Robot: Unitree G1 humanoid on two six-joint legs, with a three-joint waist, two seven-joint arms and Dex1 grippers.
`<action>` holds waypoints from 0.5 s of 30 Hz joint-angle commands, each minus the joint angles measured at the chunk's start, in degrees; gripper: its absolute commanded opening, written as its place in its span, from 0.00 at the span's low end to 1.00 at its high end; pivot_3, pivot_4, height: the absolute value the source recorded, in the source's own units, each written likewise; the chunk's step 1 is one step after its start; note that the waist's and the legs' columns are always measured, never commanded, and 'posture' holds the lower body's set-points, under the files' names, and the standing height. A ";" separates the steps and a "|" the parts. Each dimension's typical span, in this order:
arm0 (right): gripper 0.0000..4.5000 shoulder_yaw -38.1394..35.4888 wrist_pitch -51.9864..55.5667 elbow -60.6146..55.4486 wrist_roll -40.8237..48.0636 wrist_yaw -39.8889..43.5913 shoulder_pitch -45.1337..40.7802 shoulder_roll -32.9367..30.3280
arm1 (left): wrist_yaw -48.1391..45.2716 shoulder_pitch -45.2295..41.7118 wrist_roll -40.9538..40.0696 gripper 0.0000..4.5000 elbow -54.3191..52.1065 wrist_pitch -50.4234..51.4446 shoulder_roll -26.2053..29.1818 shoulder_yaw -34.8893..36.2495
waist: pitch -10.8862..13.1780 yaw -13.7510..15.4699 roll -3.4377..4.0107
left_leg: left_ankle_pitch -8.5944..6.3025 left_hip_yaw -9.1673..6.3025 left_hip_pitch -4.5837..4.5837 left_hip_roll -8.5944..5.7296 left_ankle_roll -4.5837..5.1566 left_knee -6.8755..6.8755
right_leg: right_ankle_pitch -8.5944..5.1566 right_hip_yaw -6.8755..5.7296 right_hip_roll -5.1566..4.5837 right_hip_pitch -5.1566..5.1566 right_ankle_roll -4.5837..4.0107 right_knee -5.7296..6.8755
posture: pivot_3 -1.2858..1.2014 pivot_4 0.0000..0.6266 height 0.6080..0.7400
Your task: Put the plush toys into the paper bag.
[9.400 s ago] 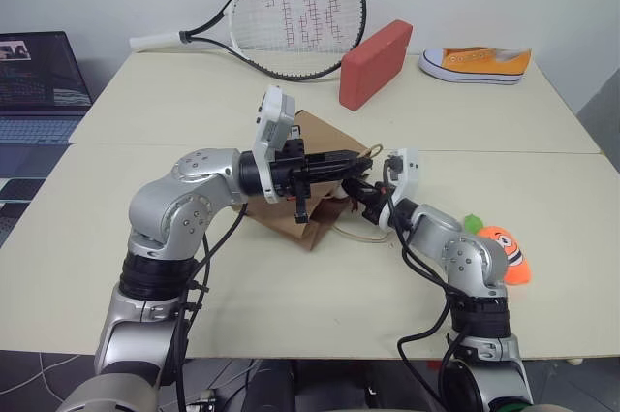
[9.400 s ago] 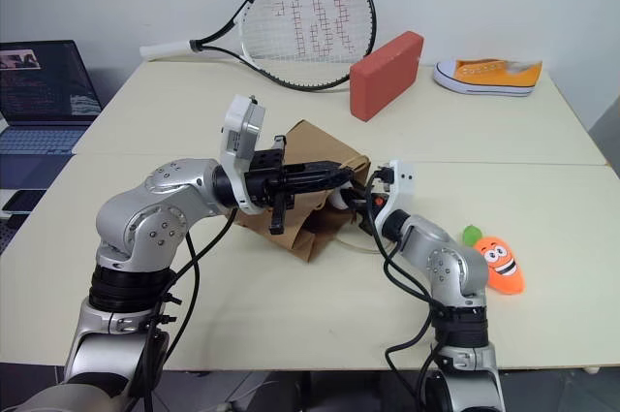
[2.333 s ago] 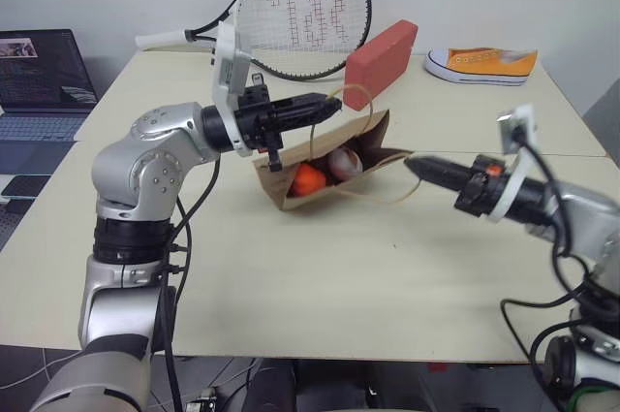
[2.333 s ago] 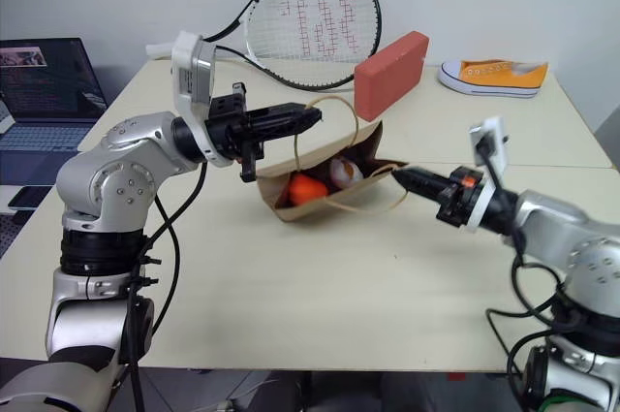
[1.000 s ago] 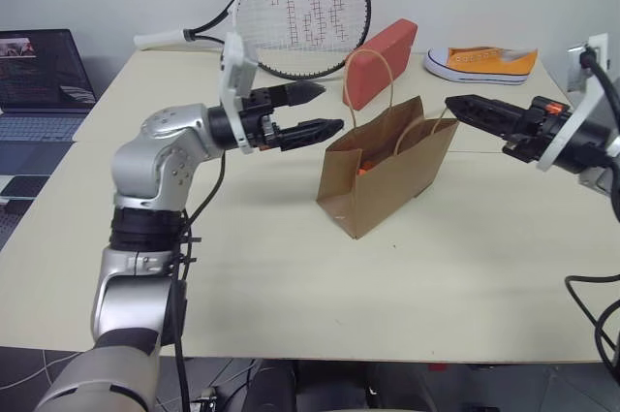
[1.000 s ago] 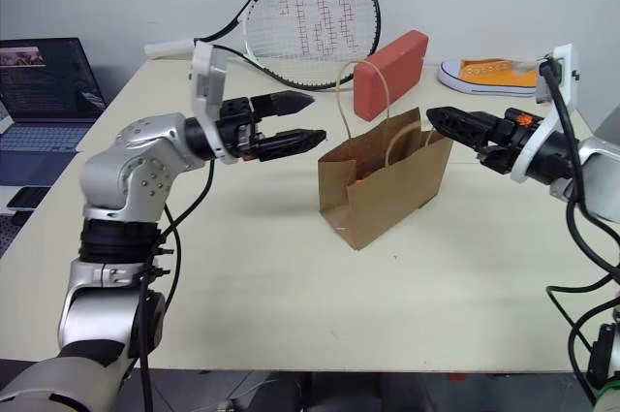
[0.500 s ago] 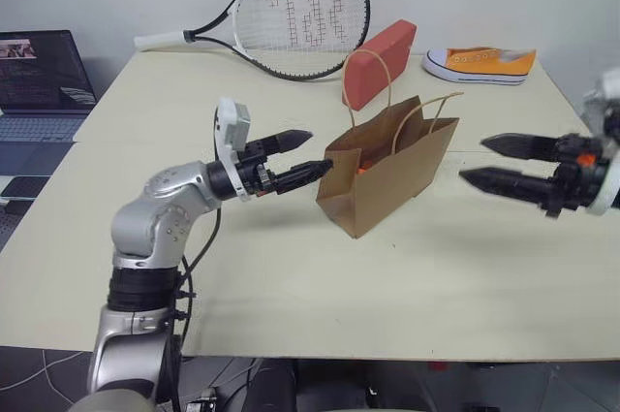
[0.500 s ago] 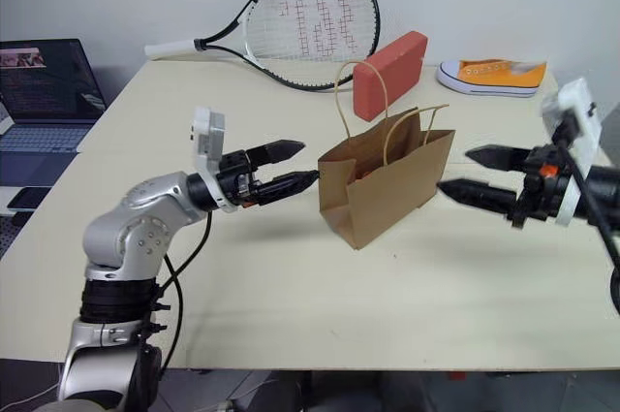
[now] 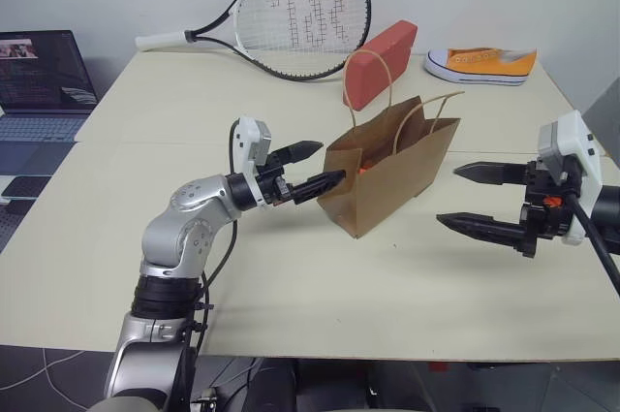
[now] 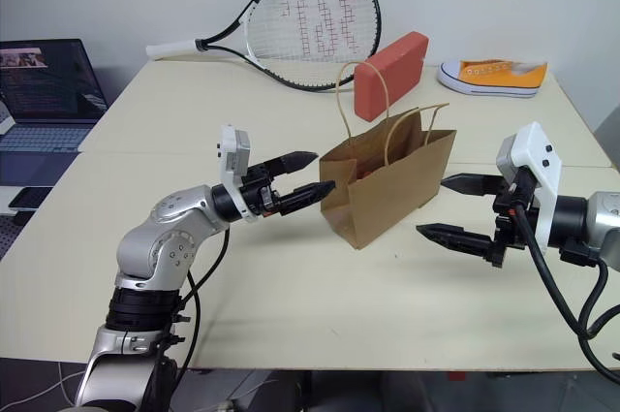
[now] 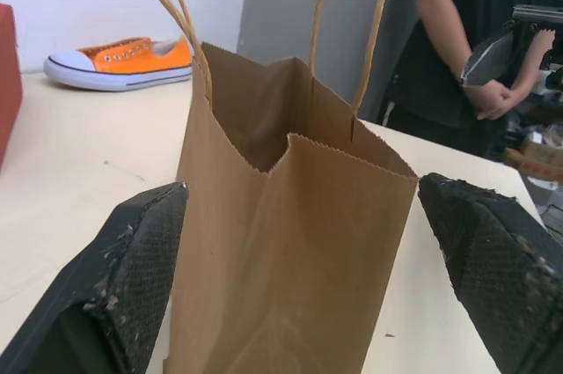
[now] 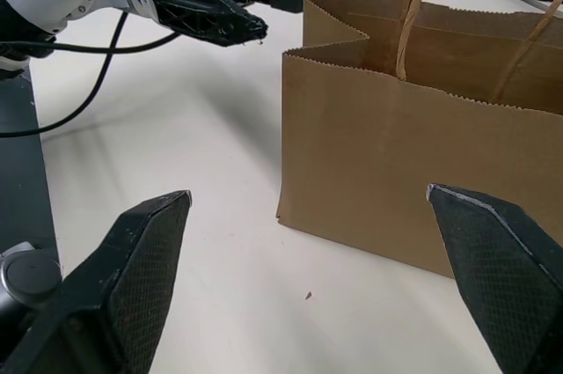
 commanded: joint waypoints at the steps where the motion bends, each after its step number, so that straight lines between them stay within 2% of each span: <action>1: 1.00 -1.37 -0.91 -0.32 -0.41 0.59 -0.58 -0.05 | -1.49 -0.31 -0.60 1.00 -1.62 -0.52 1.00 -0.27 | 0.00 0.00 0.00 | 0.00 -0.01 0.00 0.00 0.00 0.00 | 0.00 -0.01 0.00 0.00 0.01 0.00 | 0.52 0.24 1.00; 6: 1.00 -1.46 -0.65 -0.17 -0.67 1.13 -0.37 -0.29 | -3.88 -0.36 0.31 1.00 -1.25 -1.15 2.29 -1.83 | 0.00 -0.01 0.00 | 0.00 -0.01 0.01 0.00 0.00 -0.01 | -0.01 -0.01 0.00 0.00 -0.01 0.00 | 0.52 0.24 1.00; 15: 1.00 -2.40 0.34 -0.21 -0.29 2.33 -0.04 -1.28 | -3.12 -0.11 3.46 1.00 -0.08 -3.50 0.50 -4.72 | 0.00 0.03 0.00 | 0.00 -0.01 0.00 0.00 0.00 -0.01 | -0.01 -0.01 -0.01 0.00 -0.01 0.00 | 0.52 0.24 1.00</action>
